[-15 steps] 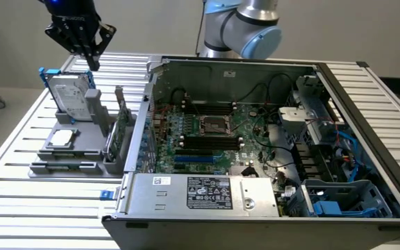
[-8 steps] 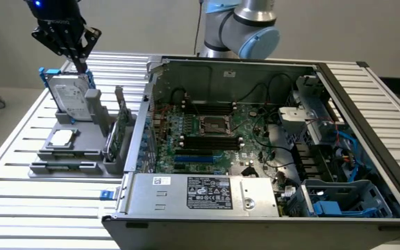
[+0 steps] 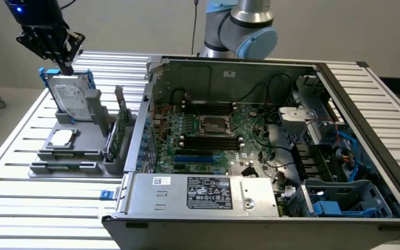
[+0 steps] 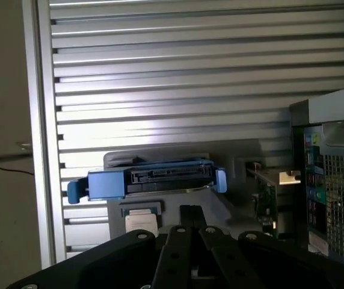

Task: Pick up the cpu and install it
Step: 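Reach for the cpu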

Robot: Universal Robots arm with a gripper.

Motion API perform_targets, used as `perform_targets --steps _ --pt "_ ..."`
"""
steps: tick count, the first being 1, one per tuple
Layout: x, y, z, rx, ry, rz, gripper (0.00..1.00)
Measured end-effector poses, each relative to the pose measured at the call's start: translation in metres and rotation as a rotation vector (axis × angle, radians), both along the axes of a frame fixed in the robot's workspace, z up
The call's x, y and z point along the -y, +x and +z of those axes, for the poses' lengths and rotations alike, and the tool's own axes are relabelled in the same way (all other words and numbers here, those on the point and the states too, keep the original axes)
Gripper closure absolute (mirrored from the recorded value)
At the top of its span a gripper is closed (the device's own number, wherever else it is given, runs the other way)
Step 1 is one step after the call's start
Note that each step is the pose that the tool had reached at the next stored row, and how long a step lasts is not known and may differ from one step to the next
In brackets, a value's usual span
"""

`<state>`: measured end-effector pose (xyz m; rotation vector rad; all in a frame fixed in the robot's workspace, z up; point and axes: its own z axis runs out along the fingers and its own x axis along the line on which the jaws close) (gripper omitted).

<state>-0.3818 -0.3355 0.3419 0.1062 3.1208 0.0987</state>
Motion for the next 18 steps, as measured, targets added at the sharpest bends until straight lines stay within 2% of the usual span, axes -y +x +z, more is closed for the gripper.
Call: perform_targets --steps 4,11,13,16,18 --pt "0.0003 -0.012 -0.0015 0.0 0.0 0.007 0.89" --pt "0.0018 -0.018 -0.0028 -0.0005 0.0 0.05 0.89" --pt "0.0025 -0.024 -0.0036 -0.0006 0.0 0.054 0.89" --pt "0.006 -0.037 -0.0055 -0.0006 0.001 0.054 0.89" --pt "0.0106 -0.045 -0.0066 -0.0006 0.003 0.054 0.89"
